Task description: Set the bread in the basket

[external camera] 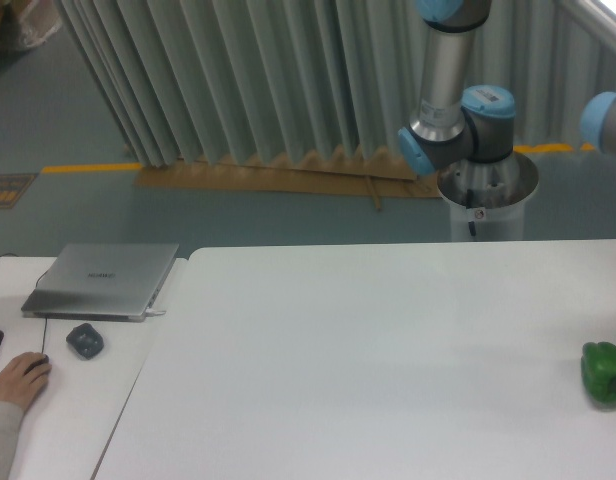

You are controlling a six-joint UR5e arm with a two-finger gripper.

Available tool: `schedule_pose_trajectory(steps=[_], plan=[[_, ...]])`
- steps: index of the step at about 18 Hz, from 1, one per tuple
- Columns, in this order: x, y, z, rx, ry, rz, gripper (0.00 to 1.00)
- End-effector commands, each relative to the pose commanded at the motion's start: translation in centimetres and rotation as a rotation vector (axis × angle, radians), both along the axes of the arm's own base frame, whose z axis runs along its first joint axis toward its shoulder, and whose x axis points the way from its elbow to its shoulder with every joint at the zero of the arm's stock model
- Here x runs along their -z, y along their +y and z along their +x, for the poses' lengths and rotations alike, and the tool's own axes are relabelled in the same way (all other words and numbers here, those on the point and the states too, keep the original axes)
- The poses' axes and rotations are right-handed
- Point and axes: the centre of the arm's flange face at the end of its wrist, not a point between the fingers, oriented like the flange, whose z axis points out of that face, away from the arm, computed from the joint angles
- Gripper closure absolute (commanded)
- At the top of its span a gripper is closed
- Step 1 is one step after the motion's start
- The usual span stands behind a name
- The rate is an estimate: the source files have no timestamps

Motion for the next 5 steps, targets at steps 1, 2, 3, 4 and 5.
schedule_pose_trajectory(steps=[1, 2, 3, 4, 5], plan=[[-0.1, 0.1, 0.4, -0.012, -0.001, 0.003, 0.00], [-0.9, 0.6, 0.8, -0.027, 0.003, 0.014, 0.00], [-1.2, 0.7, 1.1, -0.028, 0.005, 0.018, 0.00], [-1.3, 0.7, 1.1, -0.029, 0.006, 0.020, 0.00], [-1.2, 0.7, 1.1, -0.029, 0.004, 0.019, 0.00]])
